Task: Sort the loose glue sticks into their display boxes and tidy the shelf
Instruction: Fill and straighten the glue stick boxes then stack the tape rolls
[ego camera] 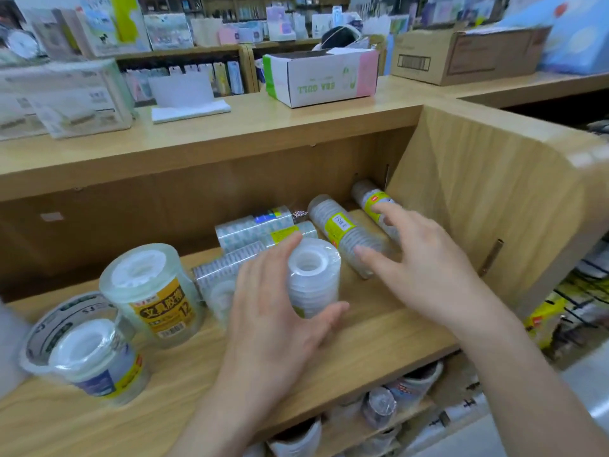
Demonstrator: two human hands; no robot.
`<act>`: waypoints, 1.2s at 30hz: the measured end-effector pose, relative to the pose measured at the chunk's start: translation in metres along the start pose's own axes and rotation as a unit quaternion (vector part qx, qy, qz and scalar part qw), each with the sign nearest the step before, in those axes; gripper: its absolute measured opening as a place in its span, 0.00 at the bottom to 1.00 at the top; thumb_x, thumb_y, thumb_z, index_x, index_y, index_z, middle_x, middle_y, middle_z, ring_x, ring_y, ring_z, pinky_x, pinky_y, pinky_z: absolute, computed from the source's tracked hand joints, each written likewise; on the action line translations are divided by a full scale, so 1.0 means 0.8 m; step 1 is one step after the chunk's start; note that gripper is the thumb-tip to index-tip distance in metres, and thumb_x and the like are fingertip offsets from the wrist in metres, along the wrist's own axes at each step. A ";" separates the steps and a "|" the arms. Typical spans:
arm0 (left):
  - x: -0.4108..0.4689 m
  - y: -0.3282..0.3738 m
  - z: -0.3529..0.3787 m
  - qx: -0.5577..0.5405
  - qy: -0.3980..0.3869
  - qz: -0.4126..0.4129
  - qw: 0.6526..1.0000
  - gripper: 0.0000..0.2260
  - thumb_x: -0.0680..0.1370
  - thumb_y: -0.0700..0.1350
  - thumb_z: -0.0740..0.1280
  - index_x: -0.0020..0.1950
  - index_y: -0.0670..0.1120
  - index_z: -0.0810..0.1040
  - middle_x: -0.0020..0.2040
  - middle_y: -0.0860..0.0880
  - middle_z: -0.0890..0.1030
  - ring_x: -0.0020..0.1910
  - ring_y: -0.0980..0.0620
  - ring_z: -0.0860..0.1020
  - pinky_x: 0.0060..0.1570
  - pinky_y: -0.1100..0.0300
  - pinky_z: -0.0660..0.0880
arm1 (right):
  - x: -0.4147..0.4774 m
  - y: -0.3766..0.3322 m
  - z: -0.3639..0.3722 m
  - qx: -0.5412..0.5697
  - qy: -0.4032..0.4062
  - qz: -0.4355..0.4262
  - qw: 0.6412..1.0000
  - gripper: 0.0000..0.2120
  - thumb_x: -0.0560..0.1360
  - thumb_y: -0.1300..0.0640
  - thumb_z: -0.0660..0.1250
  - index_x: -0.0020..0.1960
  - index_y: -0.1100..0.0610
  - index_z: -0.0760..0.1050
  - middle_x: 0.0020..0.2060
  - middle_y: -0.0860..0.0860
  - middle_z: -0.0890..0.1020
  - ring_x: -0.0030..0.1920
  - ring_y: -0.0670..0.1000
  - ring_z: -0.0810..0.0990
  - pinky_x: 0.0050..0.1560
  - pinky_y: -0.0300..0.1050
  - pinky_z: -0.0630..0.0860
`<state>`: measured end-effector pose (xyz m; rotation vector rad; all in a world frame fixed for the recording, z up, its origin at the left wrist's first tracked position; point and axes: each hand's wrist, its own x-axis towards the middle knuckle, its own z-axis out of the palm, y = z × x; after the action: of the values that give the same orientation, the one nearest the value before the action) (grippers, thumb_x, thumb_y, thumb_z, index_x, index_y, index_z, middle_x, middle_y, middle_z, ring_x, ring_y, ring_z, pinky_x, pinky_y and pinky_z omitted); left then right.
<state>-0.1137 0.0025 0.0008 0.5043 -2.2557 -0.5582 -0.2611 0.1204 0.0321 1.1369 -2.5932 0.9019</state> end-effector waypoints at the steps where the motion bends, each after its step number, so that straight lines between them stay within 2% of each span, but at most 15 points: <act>1: 0.001 -0.001 0.003 0.018 0.013 0.000 1.000 0.39 0.62 0.56 0.79 0.70 0.49 0.69 0.61 0.52 0.75 0.62 0.53 0.70 0.62 0.65 0.61 | 0.009 -0.005 0.006 -0.048 -0.041 0.012 0.998 0.31 0.72 0.37 0.64 0.71 0.47 0.62 0.62 0.52 0.75 0.63 0.58 0.73 0.59 0.53 0.72; 3: 0.003 -0.002 0.006 0.040 0.034 -0.004 0.999 0.38 0.63 0.56 0.78 0.69 0.48 0.69 0.62 0.49 0.75 0.61 0.50 0.71 0.63 0.63 0.62 | 0.021 -0.008 0.024 -0.110 -0.092 0.014 0.990 0.32 0.73 0.36 0.63 0.71 0.49 0.59 0.60 0.55 0.77 0.61 0.58 0.75 0.53 0.51 0.72; 7: 0.010 -0.003 0.009 0.082 0.066 -0.019 0.994 0.35 0.64 0.52 0.79 0.69 0.47 0.71 0.63 0.46 0.75 0.62 0.48 0.71 0.62 0.60 0.65 | 0.017 0.003 0.038 -0.122 -0.055 -0.014 0.991 0.24 0.75 0.43 0.62 0.66 0.55 0.64 0.52 0.55 0.79 0.55 0.58 0.78 0.45 0.48 0.71; 10: 0.011 -0.002 0.010 0.108 0.084 -0.036 0.990 0.34 0.64 0.49 0.79 0.68 0.45 0.73 0.64 0.44 0.74 0.63 0.49 0.70 0.60 0.63 0.64 | 0.008 0.024 0.028 -0.008 -0.068 0.001 0.998 0.16 0.74 0.47 0.65 0.57 0.54 0.70 0.50 0.54 0.80 0.55 0.58 0.77 0.45 0.48 0.69; 12: 0.011 -0.002 0.014 0.123 0.093 -0.045 0.987 0.34 0.64 0.48 0.79 0.67 0.44 0.73 0.65 0.42 0.74 0.64 0.47 0.70 0.61 0.61 0.64 | 0.004 0.041 0.021 0.120 -0.088 0.035 0.988 0.19 0.72 0.47 0.69 0.60 0.54 0.72 0.53 0.52 0.80 0.57 0.55 0.77 0.52 0.48 0.72; 15: 0.014 -0.002 0.015 0.170 0.109 -0.038 0.979 0.33 0.64 0.48 0.79 0.66 0.41 0.74 0.66 0.39 0.73 0.64 0.41 0.71 0.65 0.55 0.64 | -0.005 0.057 0.018 0.285 -0.109 0.045 0.951 0.27 0.69 0.49 0.74 0.66 0.49 0.71 0.57 0.45 0.79 0.57 0.46 0.77 0.61 0.46 0.72; 17: 0.016 0.006 0.014 0.239 0.125 0.007 0.963 0.28 0.70 0.49 0.76 0.65 0.39 0.75 0.67 0.37 0.72 0.65 0.38 0.69 0.66 0.51 0.63 | -0.012 0.062 0.018 0.344 -0.109 0.023 0.932 0.24 0.68 0.51 0.75 0.60 0.40 0.70 0.54 0.41 0.80 0.55 0.41 0.78 0.58 0.42 0.72; 19: 0.015 0.025 0.019 0.260 0.131 0.050 0.955 0.24 0.75 0.51 0.68 0.66 0.37 0.74 0.67 0.37 0.72 0.64 0.39 0.69 0.66 0.49 0.64 | -0.017 0.064 0.018 0.385 -0.116 0.003 0.916 0.25 0.65 0.50 0.73 0.57 0.37 0.68 0.54 0.40 0.79 0.56 0.40 0.77 0.56 0.39 0.71; 23: 0.026 0.084 0.033 0.133 0.083 -0.016 0.988 0.37 0.75 0.61 0.61 0.75 0.38 0.61 0.64 0.45 0.76 0.62 0.49 0.71 0.62 0.61 0.63 | -0.017 0.063 0.025 0.470 -0.123 -0.038 0.873 0.28 0.63 0.55 0.74 0.59 0.43 0.66 0.55 0.46 0.79 0.56 0.46 0.79 0.59 0.49 0.74; 26: 0.037 0.093 0.044 0.168 0.046 -0.020 0.985 0.42 0.73 0.66 0.58 0.77 0.40 0.52 0.60 0.48 0.79 0.61 0.49 0.73 0.65 0.54 0.63 | -0.017 0.059 0.030 0.512 -0.108 -0.052 0.850 0.28 0.62 0.53 0.74 0.57 0.42 0.66 0.55 0.47 0.79 0.55 0.48 0.81 0.57 0.49 0.76; 29: 0.042 0.088 0.045 0.143 0.045 -0.031 0.988 0.41 0.69 0.67 0.62 0.72 0.41 0.63 0.53 0.54 0.81 0.56 0.55 0.74 0.61 0.54 0.66 | -0.015 0.054 0.031 0.495 -0.108 -0.051 0.861 0.27 0.62 0.51 0.72 0.57 0.42 0.64 0.55 0.48 0.79 0.55 0.49 0.80 0.57 0.55 0.76; 32: 0.044 0.083 0.039 0.114 0.080 -0.050 0.989 0.34 0.62 0.65 0.69 0.62 0.47 0.71 0.43 0.63 0.75 0.46 0.69 0.65 0.55 0.57 0.65 | -0.012 0.051 0.021 0.442 -0.149 -0.081 0.881 0.28 0.65 0.52 0.74 0.60 0.44 0.64 0.57 0.46 0.78 0.59 0.47 0.78 0.60 0.52 0.74; 34: 0.045 0.076 0.035 0.132 0.077 -0.051 0.987 0.32 0.60 0.62 0.72 0.58 0.49 0.70 0.40 0.67 0.70 0.43 0.72 0.63 0.53 0.59 0.62 | -0.006 0.059 0.006 0.346 -0.191 -0.132 0.909 0.27 0.68 0.57 0.74 0.62 0.45 0.67 0.59 0.41 0.77 0.63 0.42 0.74 0.64 0.44 0.70; 35: 0.045 0.073 0.035 0.152 0.069 -0.042 0.985 0.31 0.59 0.61 0.72 0.57 0.50 0.70 0.40 0.66 0.71 0.43 0.69 0.64 0.51 0.59 0.60 | 0.001 0.065 -0.001 0.267 -0.169 -0.154 0.936 0.25 0.69 0.59 0.73 0.63 0.45 0.69 0.59 0.41 0.76 0.63 0.40 0.72 0.64 0.41 0.67; 36: 0.044 0.069 0.035 0.170 0.067 -0.034 0.983 0.31 0.59 0.60 0.73 0.56 0.49 0.70 0.41 0.64 0.71 0.44 0.64 0.66 0.50 0.59 0.59 | 0.010 0.070 -0.005 0.176 -0.107 -0.161 0.965 0.24 0.70 0.60 0.71 0.63 0.47 0.71 0.59 0.43 0.76 0.61 0.42 0.73 0.63 0.39 0.66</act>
<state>-0.1673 0.0364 0.0327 0.7670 -2.2175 -0.1635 -0.3070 0.1473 0.0124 1.7764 -2.3495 1.2523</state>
